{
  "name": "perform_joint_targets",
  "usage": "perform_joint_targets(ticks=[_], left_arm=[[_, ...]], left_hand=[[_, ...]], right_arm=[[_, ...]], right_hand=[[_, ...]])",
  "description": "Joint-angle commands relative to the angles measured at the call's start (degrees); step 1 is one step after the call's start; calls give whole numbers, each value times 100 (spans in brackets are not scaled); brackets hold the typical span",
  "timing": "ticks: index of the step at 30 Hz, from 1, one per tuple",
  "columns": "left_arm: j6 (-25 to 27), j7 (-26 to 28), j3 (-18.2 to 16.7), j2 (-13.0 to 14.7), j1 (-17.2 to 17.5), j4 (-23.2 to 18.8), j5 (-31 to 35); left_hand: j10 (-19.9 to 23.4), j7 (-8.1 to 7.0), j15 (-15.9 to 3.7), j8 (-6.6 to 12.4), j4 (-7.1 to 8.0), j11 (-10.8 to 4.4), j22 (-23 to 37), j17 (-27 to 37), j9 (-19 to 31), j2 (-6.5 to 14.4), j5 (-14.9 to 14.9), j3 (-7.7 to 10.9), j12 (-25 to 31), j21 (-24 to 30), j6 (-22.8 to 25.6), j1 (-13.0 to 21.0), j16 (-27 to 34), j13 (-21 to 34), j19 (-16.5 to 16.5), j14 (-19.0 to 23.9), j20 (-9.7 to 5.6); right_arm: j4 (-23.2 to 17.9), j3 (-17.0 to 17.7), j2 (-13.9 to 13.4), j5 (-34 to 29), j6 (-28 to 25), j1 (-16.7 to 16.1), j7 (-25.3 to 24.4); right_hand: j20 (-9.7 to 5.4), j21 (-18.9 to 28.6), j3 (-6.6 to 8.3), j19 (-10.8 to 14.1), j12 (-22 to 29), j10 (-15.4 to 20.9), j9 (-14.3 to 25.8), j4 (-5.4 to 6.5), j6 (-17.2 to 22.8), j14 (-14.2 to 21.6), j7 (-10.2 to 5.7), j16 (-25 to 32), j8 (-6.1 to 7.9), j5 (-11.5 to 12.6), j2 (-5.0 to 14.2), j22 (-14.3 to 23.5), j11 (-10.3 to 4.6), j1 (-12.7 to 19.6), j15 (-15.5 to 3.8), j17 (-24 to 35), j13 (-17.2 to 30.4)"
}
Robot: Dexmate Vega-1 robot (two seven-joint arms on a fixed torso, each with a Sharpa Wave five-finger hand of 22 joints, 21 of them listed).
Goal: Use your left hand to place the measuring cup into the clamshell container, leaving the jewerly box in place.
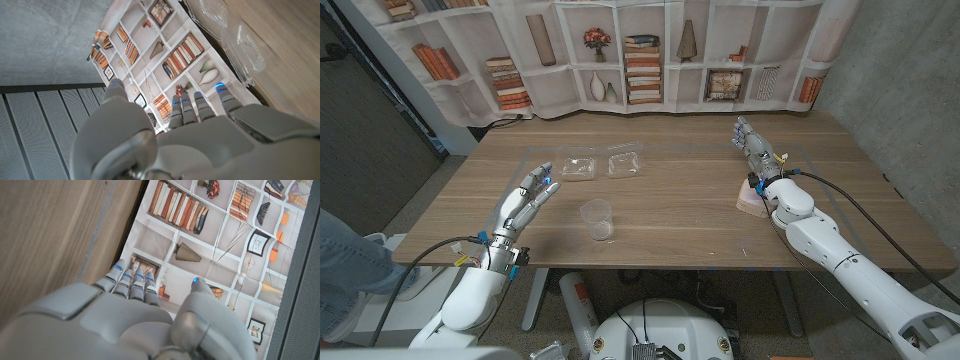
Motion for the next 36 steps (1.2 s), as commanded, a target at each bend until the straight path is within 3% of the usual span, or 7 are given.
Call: perform_joint_targets(ticks=[1,14,22,36], left_arm=[[256,-133,94,81,7,16,-256],[1044,255,-72,327,320,-593,215],[1557,482,-181,433,479,-1027,639],[1647,438,-96,483,455,-1224,835]], left_hand=[[49,5,5,31,-38,1,20,20,15,0,29,24,30,45,-3,71,25,27,39,67,42],[-513,14,157,-232,-121,66,32,56,53,-16,71,8,-230,-61,-568,250,-162,77,-117,-306,225],[-718,35,216,-323,-163,115,36,72,73,-31,92,-1,-296,-141,-827,345,-214,112,-270,-491,251],[-799,45,249,-339,-168,107,44,83,83,-34,99,-16,-311,-180,-901,368,-222,133,-351,-577,261]], right_arm=[[-50,27,-43,10,-37,-40,-17],[-19,25,-12,9,39,-31,8],[3,38,22,26,98,-59,-1],[52,68,50,54,190,-120,-6]], right_hand=[[35,-8,13,31,-9,57,12,-47,18,56,-24,-12,-22,3,32,9,21,10,-4,27,33],[45,-40,8,39,-11,55,12,-55,14,62,-33,-11,-24,3,32,11,11,4,-5,27,33],[50,-62,4,45,-7,68,13,-62,15,65,-34,-12,-23,3,30,12,16,1,-6,27,34],[55,-99,-2,48,-8,67,13,-71,20,65,-34,-14,-21,4,29,14,14,-5,-2,27,34]])
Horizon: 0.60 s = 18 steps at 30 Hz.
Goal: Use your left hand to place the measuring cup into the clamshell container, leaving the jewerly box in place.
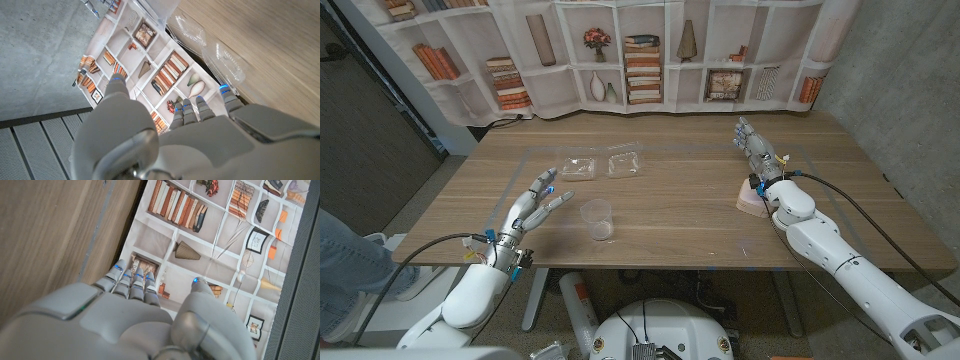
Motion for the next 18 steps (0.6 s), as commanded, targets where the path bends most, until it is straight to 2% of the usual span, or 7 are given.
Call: perform_joint_targets(ticks=[1,18], left_arm=[[195,31,58,67,26,-257,248],[285,197,132,-1,174,-468,489]], left_hand=[[-76,3,15,-27,-40,-2,18,31,31,12,38,-16,-9,-10,-59,66,2,27,-52,-49,26],[-140,10,30,-39,-36,23,23,39,39,15,40,-34,-15,-42,-126,76,4,45,-119,-110,28]], right_arm=[[45,27,23,30,93,-52,1],[168,37,63,72,210,-23,96]], right_hand=[[37,-22,4,30,-8,46,14,-31,12,67,-32,-13,10,4,30,15,-7,-5,-2,27,34],[41,-63,1,35,-10,45,14,-42,9,68,-37,-16,9,4,35,17,-20,-8,0,27,34]])
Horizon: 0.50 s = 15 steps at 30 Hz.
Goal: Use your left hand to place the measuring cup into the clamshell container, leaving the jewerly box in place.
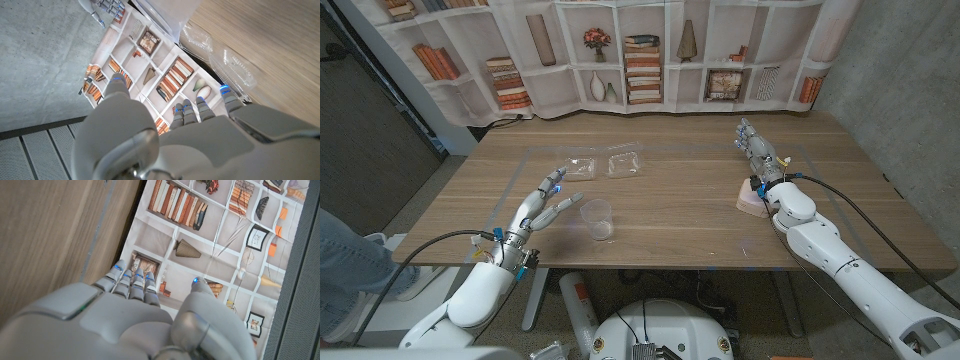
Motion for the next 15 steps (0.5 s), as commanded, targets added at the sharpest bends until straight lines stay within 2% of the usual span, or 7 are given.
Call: perform_joint_targets(ticks=[1,15], left_arm=[[134,184,32,-54,147,-223,276],[579,450,37,-137,352,-546,664]], left_hand=[[-49,9,-1,-8,-36,-8,24,13,12,-8,41,-35,-15,-19,-70,54,4,20,-63,-85,31],[-131,9,47,-26,-36,24,26,17,16,-5,43,-48,-31,-45,-154,68,-8,33,-118,-170,31]], right_arm=[[95,15,36,42,94,11,69],[137,29,40,84,163,-17,129]], right_hand=[[40,-24,1,36,-10,47,14,-43,9,72,-37,-14,8,4,35,17,-15,-9,1,27,34],[49,-60,-3,43,-9,51,14,-51,7,72,-35,-15,8,4,40,18,-27,-16,-5,27,34]])
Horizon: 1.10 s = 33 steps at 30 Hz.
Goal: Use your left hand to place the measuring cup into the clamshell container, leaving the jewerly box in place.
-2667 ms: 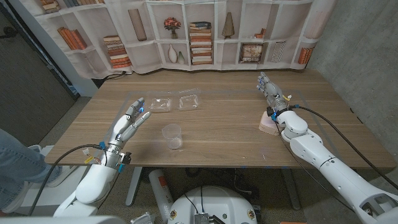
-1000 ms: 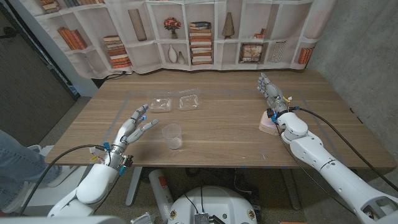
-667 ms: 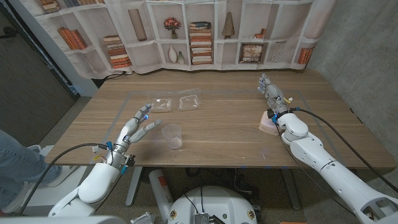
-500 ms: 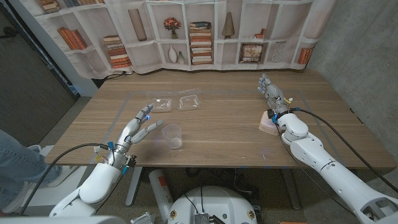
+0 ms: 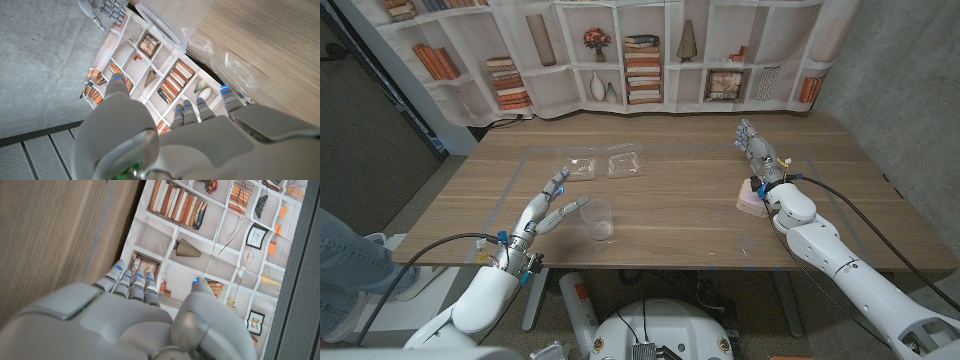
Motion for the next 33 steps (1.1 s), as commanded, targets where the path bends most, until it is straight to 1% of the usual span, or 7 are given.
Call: perform_joint_targets(ticks=[1,9,11,18,21,26,33], left_arm=[[332,233,23,-74,157,-258,336],[735,381,64,-77,219,-497,625],[830,391,81,-70,221,-540,658],[1036,395,188,-37,162,-573,664],[1149,399,226,-7,133,-609,679],[1432,419,315,56,78,-729,771],[1692,430,421,165,22,-862,839]], left_hand=[[-78,-6,15,-6,-12,20,27,18,17,-5,43,-25,-12,-10,-80,70,-8,34,-62,-82,29],[-145,-29,68,-20,-11,34,28,21,18,-1,46,-35,-24,-24,-148,80,-6,43,-92,-124,30],[-167,-26,73,-26,-10,58,28,22,19,0,46,-39,-27,-32,-178,83,-7,46,-108,-144,31],[-192,-21,93,-27,-9,85,26,23,20,1,47,-46,-28,-48,-204,87,-9,51,-145,-175,31],[-215,-20,113,-25,-8,90,26,24,20,2,48,-50,-31,-54,-210,89,-11,53,-158,-194,32],[-258,-18,155,-33,-6,101,24,25,20,3,48,-57,-39,-64,-254,92,-10,56,-179,-219,32],[-288,-18,185,-38,-2,134,22,25,20,4,48,-67,-38,-83,-299,93,-12,61,-222,-258,33]], right_arm=[[35,24,1,39,68,-28,49],[65,57,-11,77,112,-60,79],[81,59,-11,90,119,-68,96],[122,78,-17,136,135,-109,123],[126,92,-21,144,155,-127,121],[157,107,-10,159,196,-133,133],[224,114,16,184,242,-124,163]], right_hand=[[19,-20,21,12,-9,52,14,-28,8,73,-32,-16,8,4,39,19,-23,-16,-6,27,34],[22,-37,18,17,-10,52,15,-32,10,73,-35,-16,9,4,40,20,-25,-19,-7,27,35],[22,-42,18,16,-10,52,15,-34,10,76,-34,-15,9,4,40,20,-28,-20,-5,27,35],[23,-59,16,22,-10,54,15,-37,14,81,-38,-14,11,3,41,21,-29,-23,-12,27,35],[23,-65,15,24,-6,63,15,-40,13,85,-44,-13,10,4,42,21,-12,-23,-6,27,35],[25,-77,12,27,-3,73,15,-41,16,95,-48,-10,11,3,42,21,-24,-27,-5,27,35],[28,-93,11,31,0,81,15,-45,20,100,-55,-10,12,3,43,22,-25,-29,-1,27,35]])
